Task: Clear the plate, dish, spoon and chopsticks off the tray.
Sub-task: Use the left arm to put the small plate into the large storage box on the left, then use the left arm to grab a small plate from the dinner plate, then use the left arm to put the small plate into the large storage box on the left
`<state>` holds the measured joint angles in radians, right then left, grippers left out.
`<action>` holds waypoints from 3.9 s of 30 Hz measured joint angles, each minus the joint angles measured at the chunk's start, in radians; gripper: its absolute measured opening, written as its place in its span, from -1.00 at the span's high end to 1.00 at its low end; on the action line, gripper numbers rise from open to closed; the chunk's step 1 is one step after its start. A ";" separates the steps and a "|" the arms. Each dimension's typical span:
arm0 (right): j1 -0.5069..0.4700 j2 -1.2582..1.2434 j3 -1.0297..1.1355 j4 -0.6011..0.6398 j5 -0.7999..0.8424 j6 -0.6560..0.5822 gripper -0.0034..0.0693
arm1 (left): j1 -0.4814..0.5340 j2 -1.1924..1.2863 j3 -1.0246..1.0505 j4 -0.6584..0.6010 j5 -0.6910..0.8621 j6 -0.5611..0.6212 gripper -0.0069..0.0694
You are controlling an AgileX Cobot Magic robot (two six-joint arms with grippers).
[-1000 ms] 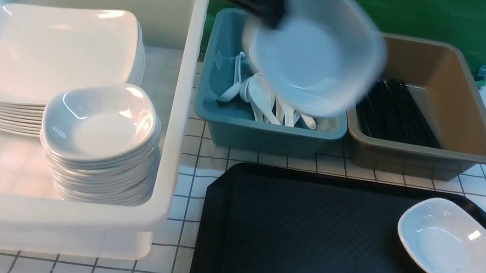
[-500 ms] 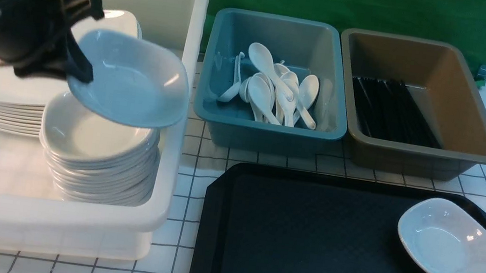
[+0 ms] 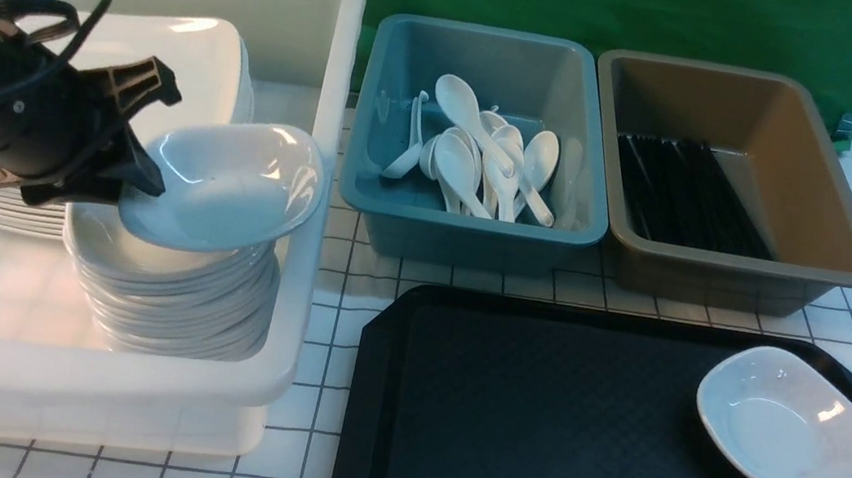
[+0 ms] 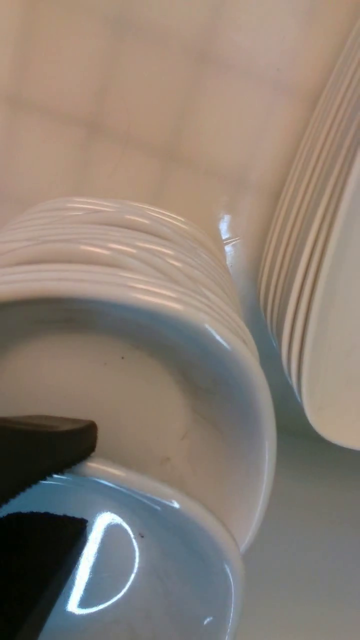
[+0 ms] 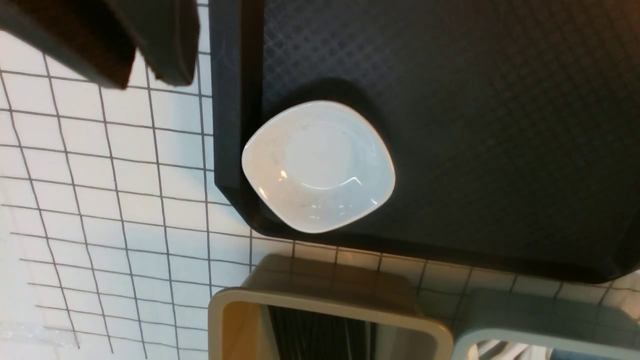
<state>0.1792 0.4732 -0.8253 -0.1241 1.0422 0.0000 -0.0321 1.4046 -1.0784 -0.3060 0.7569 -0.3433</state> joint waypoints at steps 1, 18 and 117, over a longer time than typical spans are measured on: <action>0.000 0.000 0.000 0.000 0.000 0.000 0.54 | 0.000 -0.005 0.000 0.008 0.000 0.000 0.19; 0.000 0.000 0.000 0.000 0.009 0.000 0.47 | 0.000 -0.143 -0.080 -0.009 0.014 0.055 -0.17; 0.000 0.001 0.082 0.063 -0.144 0.000 0.71 | -0.035 0.040 -0.316 0.173 0.246 -0.065 0.79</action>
<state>0.1792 0.4739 -0.7435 -0.0609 0.8978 0.0000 -0.0671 1.4447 -1.3943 -0.1330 1.0024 -0.4078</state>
